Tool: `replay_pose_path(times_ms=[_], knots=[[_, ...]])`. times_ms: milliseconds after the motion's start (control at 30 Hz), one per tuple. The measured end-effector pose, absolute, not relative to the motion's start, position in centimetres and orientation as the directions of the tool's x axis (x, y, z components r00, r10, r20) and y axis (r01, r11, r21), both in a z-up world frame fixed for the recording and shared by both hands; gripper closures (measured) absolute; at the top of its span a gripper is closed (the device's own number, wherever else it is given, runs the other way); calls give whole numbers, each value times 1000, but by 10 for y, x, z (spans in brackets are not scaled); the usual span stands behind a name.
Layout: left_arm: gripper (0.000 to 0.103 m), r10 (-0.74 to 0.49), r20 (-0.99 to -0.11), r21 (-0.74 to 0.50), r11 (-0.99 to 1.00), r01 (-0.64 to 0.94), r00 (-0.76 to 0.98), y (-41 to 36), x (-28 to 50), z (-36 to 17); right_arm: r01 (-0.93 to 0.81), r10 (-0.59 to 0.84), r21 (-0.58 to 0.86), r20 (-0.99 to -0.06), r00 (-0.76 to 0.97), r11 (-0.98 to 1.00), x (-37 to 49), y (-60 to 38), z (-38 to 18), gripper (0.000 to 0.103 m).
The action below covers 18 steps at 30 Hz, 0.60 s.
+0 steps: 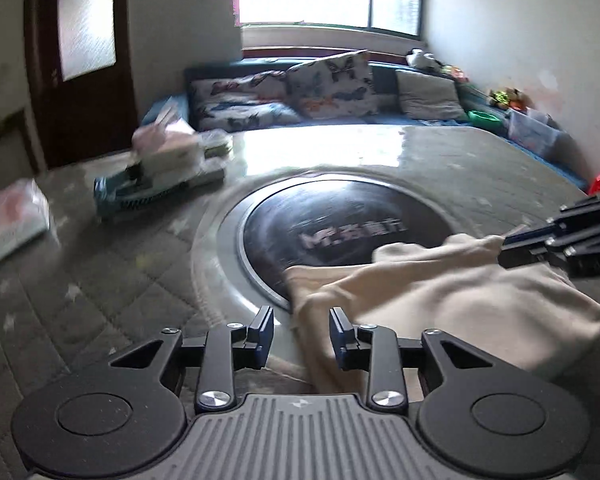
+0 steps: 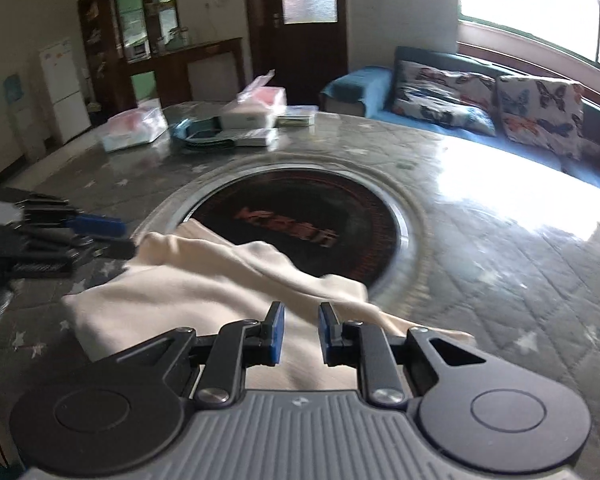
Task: Fold clothes
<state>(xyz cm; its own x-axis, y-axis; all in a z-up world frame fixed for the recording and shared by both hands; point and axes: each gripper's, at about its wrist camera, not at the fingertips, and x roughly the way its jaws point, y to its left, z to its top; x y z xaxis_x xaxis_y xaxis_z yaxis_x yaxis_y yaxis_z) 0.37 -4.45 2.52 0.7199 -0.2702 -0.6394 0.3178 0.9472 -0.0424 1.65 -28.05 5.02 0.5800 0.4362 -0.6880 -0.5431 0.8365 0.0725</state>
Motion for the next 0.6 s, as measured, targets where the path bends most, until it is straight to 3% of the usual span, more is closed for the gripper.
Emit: replay_pose_path(times_ms=[100,200,400,600], knots=[[93,-196,-651,-44,974,222,733,-22,16,22,-560,457,88,-689,563,824,24,-262,47,86],[101,-169,-652,-33,980,194,739,-14,19,22,-586,484,104,-687,542,804,31,-244,46,86],[103,-154,-644,-7,981,196,749,-12,16,25,-605,471,72,-702,534,793,46,-211,33,86],[97,-235,-654,-135,971,195,719,6,10,37,-585,448,57,-705,550,809,49,-208,26,86]])
